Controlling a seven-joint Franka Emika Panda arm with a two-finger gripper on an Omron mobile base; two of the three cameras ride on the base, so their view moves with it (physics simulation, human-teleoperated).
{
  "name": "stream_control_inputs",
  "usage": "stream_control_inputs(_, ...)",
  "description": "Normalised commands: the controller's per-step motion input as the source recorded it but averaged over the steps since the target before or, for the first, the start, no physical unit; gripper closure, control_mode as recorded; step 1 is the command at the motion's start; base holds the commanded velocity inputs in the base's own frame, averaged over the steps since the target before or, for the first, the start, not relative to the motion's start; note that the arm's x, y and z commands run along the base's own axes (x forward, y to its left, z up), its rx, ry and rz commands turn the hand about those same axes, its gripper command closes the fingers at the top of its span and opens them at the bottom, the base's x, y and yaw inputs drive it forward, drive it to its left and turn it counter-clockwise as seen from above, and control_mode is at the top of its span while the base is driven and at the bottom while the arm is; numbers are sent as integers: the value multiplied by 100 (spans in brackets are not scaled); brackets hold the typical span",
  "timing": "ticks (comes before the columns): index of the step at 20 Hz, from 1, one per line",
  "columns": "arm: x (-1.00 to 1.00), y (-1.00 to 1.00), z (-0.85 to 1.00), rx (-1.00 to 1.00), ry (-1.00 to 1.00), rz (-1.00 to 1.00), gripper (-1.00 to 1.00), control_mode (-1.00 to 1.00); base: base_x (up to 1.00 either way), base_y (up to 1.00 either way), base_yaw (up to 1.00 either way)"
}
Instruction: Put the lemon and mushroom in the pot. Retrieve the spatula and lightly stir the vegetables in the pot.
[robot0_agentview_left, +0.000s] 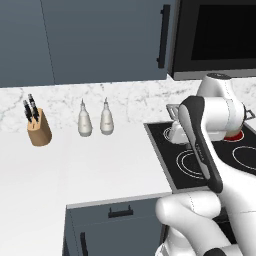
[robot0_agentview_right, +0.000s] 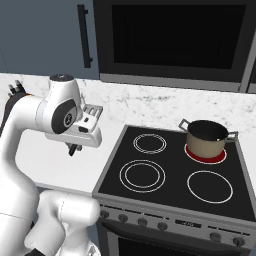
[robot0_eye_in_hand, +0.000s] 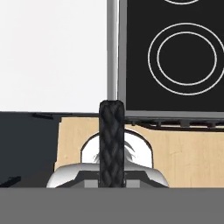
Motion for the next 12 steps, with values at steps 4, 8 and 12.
stream_control_inputs(4,0,0,0,0,0,0,100,100,0,-2,0)
stream_control_inputs(8,0,0,0,0,0,0,100,100,0,-58,0)
stream_control_inputs(12,0,0,0,0,0,0,100,100,-3,-94,0)
